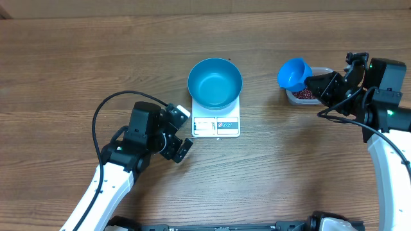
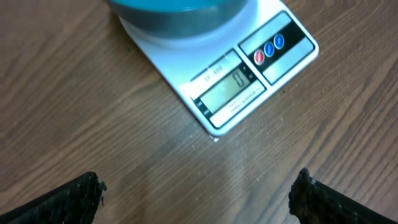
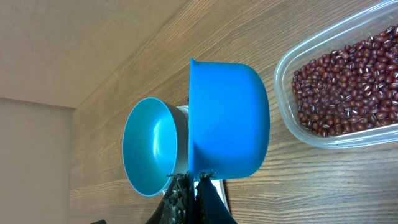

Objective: Scoop item into bowl and weigh 150g on scale
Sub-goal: 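Withdraw the left gripper back from the scale toward the front, then lower the held scoop with the right gripper into the red beans, then scoop red beans with the blue scoop and lift it from the tub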

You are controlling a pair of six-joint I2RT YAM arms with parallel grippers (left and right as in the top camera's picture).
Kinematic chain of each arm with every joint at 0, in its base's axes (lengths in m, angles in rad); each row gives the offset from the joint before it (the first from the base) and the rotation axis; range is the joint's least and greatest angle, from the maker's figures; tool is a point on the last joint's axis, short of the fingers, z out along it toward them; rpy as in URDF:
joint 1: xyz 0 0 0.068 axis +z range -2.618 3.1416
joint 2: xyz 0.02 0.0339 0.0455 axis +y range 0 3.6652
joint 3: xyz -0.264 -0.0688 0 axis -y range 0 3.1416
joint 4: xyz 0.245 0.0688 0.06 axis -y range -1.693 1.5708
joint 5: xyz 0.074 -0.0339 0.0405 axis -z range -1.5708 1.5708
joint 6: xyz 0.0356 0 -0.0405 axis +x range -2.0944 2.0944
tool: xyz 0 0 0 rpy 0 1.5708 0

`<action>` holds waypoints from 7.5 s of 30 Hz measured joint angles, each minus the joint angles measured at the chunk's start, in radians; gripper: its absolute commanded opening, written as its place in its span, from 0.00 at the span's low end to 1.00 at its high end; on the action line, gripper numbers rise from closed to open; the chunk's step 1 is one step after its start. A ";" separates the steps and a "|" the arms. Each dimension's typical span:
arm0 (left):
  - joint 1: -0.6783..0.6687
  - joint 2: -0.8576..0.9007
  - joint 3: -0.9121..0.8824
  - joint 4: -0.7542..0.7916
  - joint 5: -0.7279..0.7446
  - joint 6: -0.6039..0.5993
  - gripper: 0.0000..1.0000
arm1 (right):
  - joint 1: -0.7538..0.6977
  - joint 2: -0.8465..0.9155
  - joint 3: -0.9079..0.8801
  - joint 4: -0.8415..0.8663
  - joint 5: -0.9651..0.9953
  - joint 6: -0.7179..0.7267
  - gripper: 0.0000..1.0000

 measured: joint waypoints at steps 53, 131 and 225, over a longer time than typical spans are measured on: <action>0.000 0.000 0.000 0.023 0.060 0.116 1.00 | 0.000 0.085 0.563 -0.390 0.419 -0.211 0.04; 0.000 0.000 0.000 0.023 0.060 0.116 0.99 | 0.113 0.517 0.470 -0.505 0.638 -0.470 0.04; 0.000 0.000 0.000 0.023 0.060 0.116 1.00 | 0.112 0.929 1.019 -0.985 0.629 -0.489 0.04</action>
